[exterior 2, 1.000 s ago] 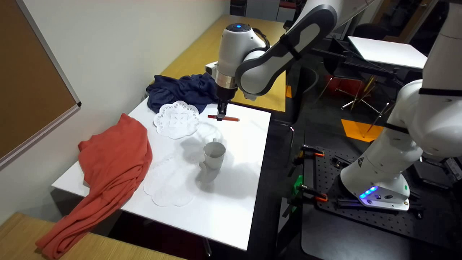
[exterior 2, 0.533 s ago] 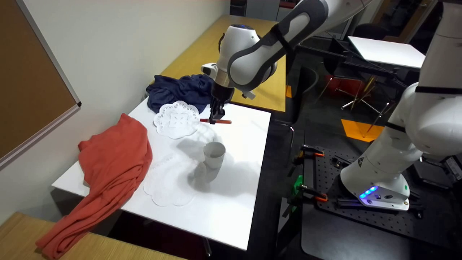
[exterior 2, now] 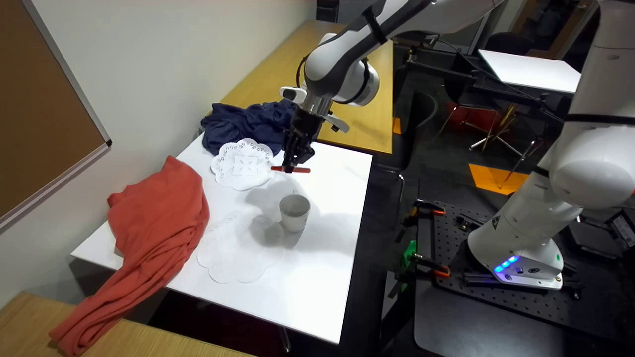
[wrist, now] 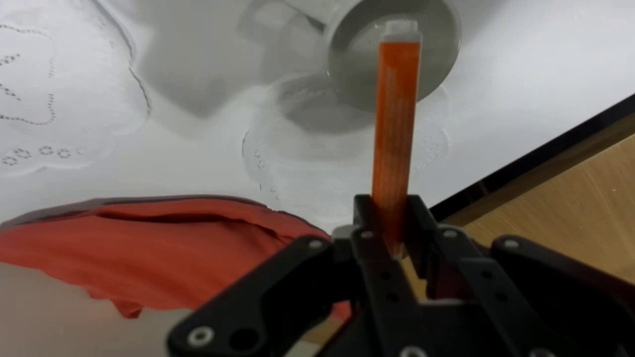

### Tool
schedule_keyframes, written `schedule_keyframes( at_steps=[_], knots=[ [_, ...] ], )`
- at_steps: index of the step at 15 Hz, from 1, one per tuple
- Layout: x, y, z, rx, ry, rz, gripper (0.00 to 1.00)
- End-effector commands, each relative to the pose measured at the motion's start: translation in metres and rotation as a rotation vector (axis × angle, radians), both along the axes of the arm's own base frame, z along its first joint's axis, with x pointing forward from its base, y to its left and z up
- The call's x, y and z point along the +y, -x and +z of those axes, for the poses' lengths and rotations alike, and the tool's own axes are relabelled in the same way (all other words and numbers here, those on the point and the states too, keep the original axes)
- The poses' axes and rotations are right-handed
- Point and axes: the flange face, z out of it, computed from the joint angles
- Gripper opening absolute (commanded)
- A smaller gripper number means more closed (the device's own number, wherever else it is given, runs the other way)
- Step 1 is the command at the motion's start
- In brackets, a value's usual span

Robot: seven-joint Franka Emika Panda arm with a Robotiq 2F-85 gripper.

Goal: Put the marker in the mug

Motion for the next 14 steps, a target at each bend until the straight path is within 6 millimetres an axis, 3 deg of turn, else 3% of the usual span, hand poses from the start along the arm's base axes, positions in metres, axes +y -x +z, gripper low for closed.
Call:
schedule_keyframes(
  at_steps=[1,8,14],
  knots=[
    [-0.009,-0.003,0.000,-0.048,-0.136,0.143,0.05],
    [-0.025,0.015,-0.019,-0.040,-0.369,0.416,0.05],
    [-0.022,0.017,-0.028,-0.029,-0.415,0.507,0.05]
  ],
)
